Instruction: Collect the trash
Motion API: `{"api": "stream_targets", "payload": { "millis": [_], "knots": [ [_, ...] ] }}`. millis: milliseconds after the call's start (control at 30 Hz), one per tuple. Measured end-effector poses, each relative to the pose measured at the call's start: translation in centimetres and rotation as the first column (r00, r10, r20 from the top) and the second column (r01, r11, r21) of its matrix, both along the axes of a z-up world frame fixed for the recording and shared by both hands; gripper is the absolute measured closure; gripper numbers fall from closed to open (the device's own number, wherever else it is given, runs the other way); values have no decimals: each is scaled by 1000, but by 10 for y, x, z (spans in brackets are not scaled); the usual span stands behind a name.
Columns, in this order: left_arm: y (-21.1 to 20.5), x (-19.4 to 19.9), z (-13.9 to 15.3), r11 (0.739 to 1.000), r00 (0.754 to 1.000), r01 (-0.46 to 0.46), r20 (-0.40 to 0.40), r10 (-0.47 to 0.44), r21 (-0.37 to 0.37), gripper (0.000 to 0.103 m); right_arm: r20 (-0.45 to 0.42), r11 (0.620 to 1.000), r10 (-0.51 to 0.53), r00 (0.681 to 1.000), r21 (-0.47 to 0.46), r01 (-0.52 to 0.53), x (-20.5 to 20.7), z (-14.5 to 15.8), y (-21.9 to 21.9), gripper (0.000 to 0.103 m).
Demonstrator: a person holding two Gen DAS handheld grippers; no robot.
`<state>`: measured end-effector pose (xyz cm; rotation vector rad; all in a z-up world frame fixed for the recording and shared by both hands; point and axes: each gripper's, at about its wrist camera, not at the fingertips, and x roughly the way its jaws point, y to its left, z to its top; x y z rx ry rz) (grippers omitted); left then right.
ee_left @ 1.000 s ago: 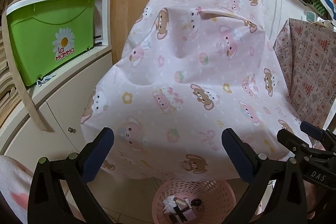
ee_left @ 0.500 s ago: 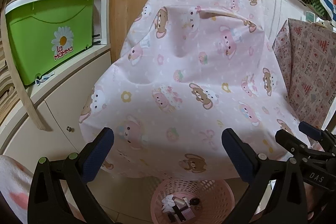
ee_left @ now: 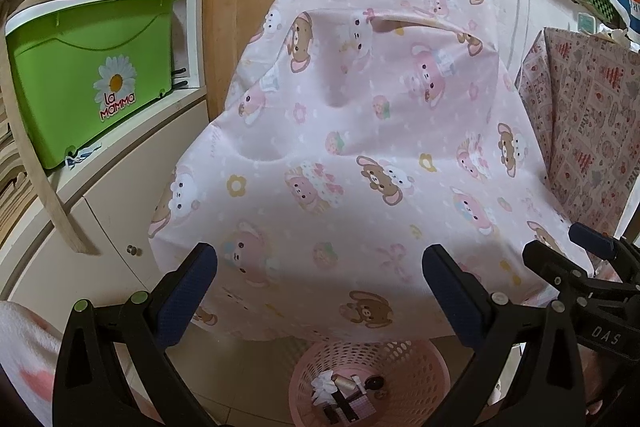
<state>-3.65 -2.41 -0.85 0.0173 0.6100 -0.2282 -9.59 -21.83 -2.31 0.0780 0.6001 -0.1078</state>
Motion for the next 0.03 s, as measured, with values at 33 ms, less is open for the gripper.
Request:
{"api": "stream_targets", "payload": {
  "millis": [33],
  "knots": [
    [-1, 0, -1, 1000, 1000, 0, -1, 0, 2, 1, -1, 1000, -2, 1000, 2, 2, 0, 1, -1, 12]
  ]
}}
